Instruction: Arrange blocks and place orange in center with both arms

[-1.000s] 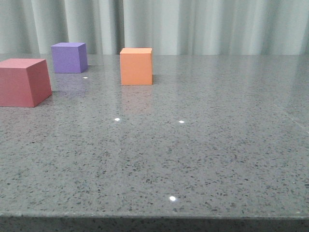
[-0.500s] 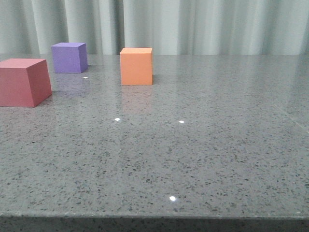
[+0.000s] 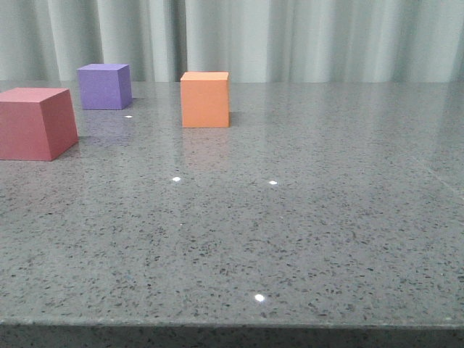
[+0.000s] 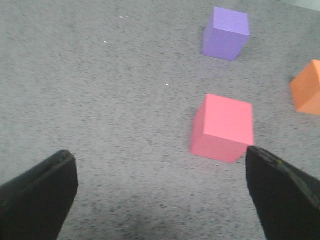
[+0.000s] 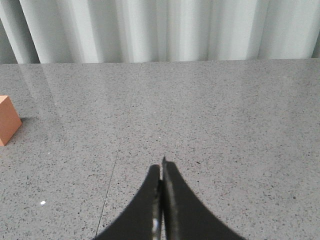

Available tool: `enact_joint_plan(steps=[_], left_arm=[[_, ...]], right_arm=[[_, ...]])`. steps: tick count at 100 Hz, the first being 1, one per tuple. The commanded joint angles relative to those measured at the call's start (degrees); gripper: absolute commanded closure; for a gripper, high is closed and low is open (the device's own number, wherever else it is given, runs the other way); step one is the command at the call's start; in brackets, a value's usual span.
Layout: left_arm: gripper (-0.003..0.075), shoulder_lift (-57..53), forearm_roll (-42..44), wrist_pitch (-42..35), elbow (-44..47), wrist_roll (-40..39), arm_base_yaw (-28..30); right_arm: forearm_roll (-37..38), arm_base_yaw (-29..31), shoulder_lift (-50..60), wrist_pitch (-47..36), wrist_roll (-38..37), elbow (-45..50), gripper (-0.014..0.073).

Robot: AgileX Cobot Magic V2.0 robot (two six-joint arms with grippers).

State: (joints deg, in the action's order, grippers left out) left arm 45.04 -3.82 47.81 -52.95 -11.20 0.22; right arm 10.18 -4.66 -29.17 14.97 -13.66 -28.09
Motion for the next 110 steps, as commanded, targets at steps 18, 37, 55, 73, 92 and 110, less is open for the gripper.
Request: enact_joint_plan(steps=[18,37,55,73,92,110], left_arm=[[0.0102,8.1,-6.8,-5.4,-7.2,2.1,-6.7],[0.0102,18.3,-6.0,-8.6,-14.4,1.7,-18.6],[0.0102,31.2,4.4,-9.1,-24.9,-7.5,-26.9],[0.0102,42.8,16.9,-6.9,-36.1,-17.6,-35.3],[0.0102,53.0,18.8,-3.9,-46.6,-19.9,-39.3],[0.0102,58.1,21.3,-2.7,-51.1,-23.1,-39.4]], right_arm=[[0.8,0.5,-0.4,-4.0,0.3,-1.6,0.0661],[0.8,0.5,-0.4,-4.0,0.3,-1.6,0.0661],[0.8,0.5,-0.4,-4.0,0.3,-1.6,0.0661],[0.8,0.5,-0.4,-4.0,0.3,-1.6,0.0661],[0.8,0.5,-0.4,-4.0,0.3,-1.6,0.0661],[0.8,0.5,-0.4,-4.0,0.3,-1.6,0.0661]])
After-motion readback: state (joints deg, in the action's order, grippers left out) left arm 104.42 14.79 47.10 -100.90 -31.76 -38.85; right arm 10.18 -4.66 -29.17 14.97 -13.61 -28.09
